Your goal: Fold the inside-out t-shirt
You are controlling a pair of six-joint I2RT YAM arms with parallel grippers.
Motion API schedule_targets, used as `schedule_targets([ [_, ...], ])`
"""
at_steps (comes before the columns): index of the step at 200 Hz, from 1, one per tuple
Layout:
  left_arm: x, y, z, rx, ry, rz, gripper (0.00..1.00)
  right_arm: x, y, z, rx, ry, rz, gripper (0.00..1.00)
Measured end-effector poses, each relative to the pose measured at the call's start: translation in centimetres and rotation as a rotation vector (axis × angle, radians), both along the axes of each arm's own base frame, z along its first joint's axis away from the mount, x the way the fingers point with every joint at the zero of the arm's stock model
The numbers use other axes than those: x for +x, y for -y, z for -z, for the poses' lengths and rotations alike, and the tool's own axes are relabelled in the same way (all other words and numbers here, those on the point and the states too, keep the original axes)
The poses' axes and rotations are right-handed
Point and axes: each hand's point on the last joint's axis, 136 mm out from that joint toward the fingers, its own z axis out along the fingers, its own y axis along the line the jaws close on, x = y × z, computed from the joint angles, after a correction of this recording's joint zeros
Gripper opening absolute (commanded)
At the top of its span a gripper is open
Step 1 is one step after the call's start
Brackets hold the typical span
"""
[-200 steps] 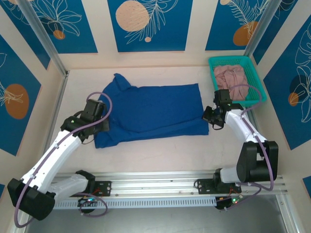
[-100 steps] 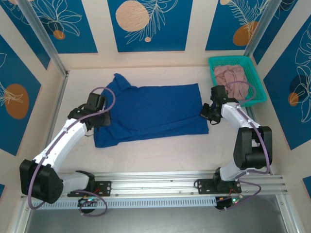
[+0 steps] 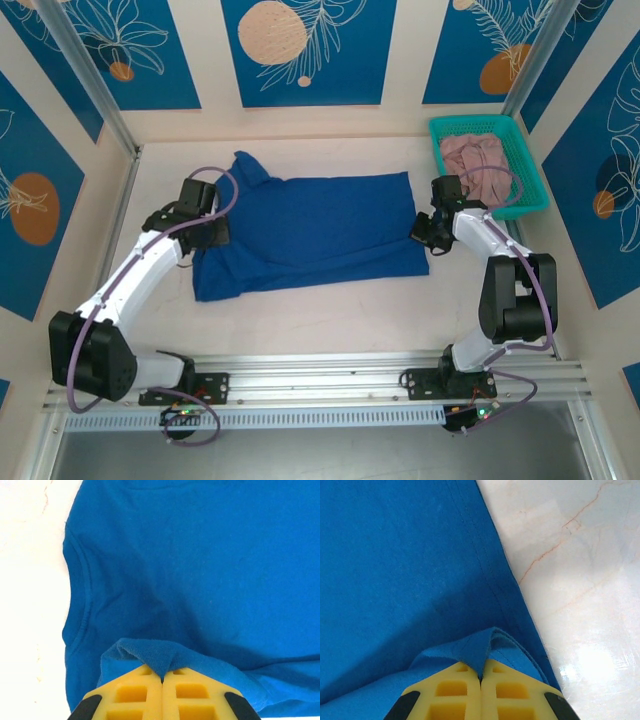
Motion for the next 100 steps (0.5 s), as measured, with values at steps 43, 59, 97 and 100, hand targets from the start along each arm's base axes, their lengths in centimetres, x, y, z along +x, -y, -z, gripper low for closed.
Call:
schedule_targets([
  [43,0.9,-0.3,-0.6,0.008,0.014,0.005,0.0,0.5,0.3,-0.5,-0.02,0.017,-0.003,0.0],
  [59,1.1,-0.4,-0.4,0.013,0.008,0.003,0.0,0.7,0.3,-0.6,-0.02,0.019,-0.003,0.0],
  [97,2.0,-0.5,1.1,0.023,-0.032,-0.005,0.0,1.6,0.2,0.3,-0.021,-0.003,-0.003,0.0],
  [100,2.2,-0.4,1.1,0.023,-0.034,-0.005,0.0,1.7,0.2,0.4,-0.021,-0.004,-0.004,0.0],
])
